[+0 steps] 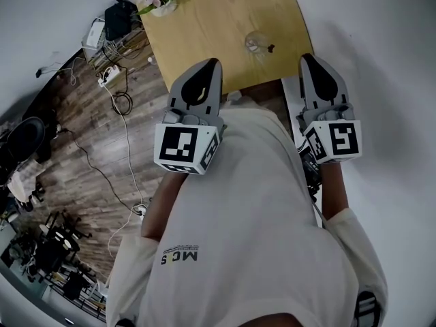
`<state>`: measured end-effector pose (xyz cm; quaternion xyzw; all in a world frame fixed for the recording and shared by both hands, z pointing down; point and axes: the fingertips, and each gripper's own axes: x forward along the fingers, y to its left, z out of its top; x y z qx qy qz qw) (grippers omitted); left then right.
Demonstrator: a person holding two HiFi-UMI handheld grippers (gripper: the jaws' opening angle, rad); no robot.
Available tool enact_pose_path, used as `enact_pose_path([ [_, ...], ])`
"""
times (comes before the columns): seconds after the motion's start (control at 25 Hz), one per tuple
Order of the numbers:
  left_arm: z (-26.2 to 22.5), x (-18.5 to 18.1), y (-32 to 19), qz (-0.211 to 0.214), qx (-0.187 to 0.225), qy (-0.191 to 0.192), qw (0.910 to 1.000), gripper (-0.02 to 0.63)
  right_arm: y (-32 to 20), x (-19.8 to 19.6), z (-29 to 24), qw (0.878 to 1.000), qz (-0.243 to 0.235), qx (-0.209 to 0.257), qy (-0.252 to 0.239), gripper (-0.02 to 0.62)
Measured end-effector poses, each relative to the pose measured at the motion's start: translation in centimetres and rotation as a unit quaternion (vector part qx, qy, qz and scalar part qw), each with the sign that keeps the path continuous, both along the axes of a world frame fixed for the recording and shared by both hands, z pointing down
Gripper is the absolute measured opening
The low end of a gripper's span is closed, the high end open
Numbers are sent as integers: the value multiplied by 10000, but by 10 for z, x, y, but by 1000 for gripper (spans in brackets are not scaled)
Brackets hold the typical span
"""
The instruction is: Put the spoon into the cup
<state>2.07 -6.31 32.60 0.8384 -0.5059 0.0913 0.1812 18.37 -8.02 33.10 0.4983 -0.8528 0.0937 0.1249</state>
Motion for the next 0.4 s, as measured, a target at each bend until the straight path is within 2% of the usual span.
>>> enact_pose_path([
  [0.4,7,2,-5,45,-44,-15,10000,11,-3,2,8,10000,49,-53,-30,40],
])
